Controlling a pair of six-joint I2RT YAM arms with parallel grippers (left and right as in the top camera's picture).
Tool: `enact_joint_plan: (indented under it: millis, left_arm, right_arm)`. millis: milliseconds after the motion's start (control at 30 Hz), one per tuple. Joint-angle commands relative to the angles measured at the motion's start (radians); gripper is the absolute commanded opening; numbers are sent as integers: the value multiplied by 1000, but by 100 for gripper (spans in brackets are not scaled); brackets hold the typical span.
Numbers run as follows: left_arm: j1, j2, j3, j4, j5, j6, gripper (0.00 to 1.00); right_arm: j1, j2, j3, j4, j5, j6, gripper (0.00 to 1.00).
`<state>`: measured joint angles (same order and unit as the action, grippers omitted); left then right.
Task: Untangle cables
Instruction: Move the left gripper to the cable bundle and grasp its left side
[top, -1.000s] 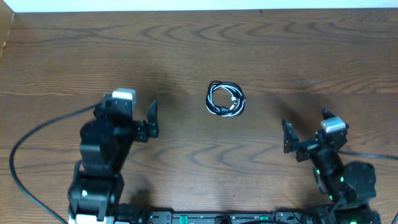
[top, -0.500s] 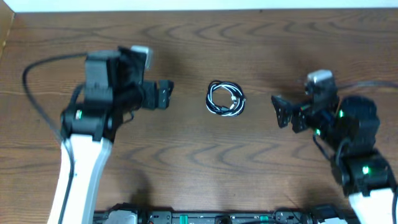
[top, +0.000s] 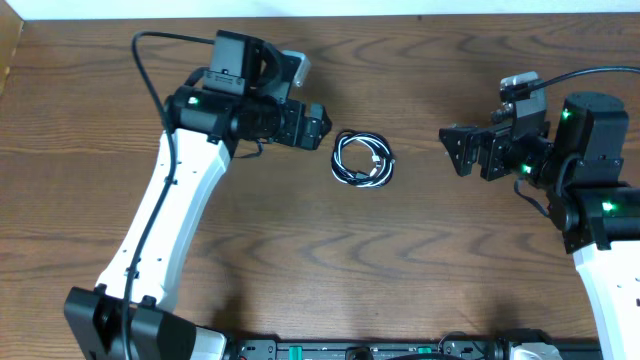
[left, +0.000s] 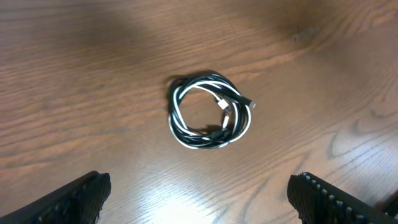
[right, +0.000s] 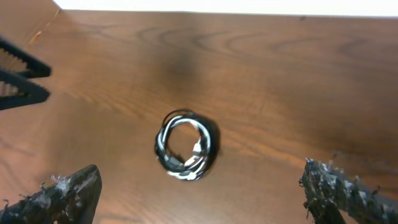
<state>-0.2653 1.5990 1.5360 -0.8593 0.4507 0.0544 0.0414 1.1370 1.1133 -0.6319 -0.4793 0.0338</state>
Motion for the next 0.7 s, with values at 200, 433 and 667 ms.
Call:
enact_joint_plan:
  millis: [200, 433, 667]
  left_arm:
    - [-53, 155, 10, 104, -82, -123, 74]
    - [-132, 330, 10, 161, -261, -211, 70]
    - [-182, 448, 10, 234, -336, -241, 67]
  right_arm:
    - [1, 8, 16, -32, -2, 19, 86]
    - [2, 27, 14, -72, 33, 33, 84]
    - [2, 42, 11, -96, 35, 33, 84]
